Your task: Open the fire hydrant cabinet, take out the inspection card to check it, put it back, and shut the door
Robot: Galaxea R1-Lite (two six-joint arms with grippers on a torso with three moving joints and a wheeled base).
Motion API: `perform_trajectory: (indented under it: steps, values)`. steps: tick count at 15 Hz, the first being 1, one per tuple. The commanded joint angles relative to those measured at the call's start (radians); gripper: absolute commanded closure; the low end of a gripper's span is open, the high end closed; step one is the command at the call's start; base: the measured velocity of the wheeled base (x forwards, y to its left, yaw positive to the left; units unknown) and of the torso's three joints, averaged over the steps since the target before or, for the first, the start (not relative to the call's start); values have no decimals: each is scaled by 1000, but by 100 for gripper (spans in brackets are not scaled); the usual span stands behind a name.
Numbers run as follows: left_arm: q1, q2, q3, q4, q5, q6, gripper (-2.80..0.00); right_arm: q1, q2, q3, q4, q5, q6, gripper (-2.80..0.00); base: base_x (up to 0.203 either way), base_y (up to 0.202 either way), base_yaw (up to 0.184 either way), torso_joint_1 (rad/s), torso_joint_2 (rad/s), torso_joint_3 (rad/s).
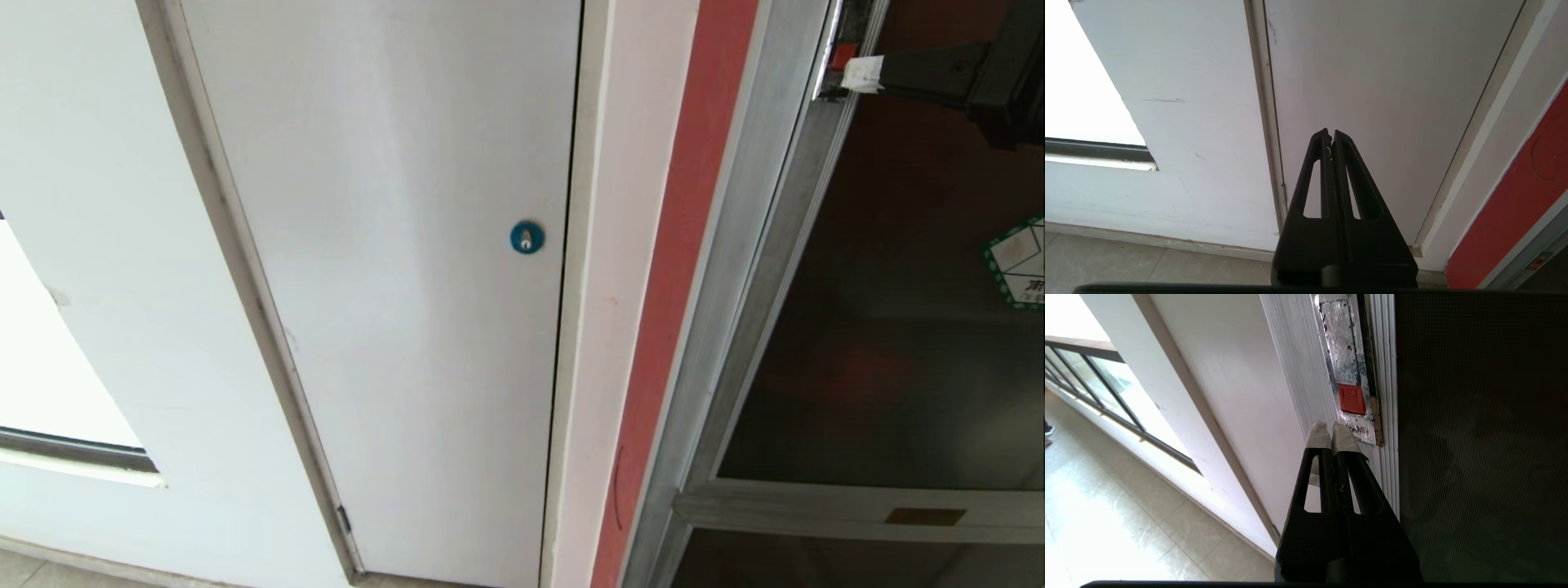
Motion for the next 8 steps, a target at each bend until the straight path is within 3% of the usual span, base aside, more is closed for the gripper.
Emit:
perform_trajectory:
  steps: [1,8]
  values:
    - [-1,-1,6,0,0,0,0,-1,15,-16,-1,2,1,0,0,0,0,0,0,0]
    - [-1,-1,6,0,0,-1,0,-10,56,-54,-2,-57,1,0,0,0,0,0,0,0]
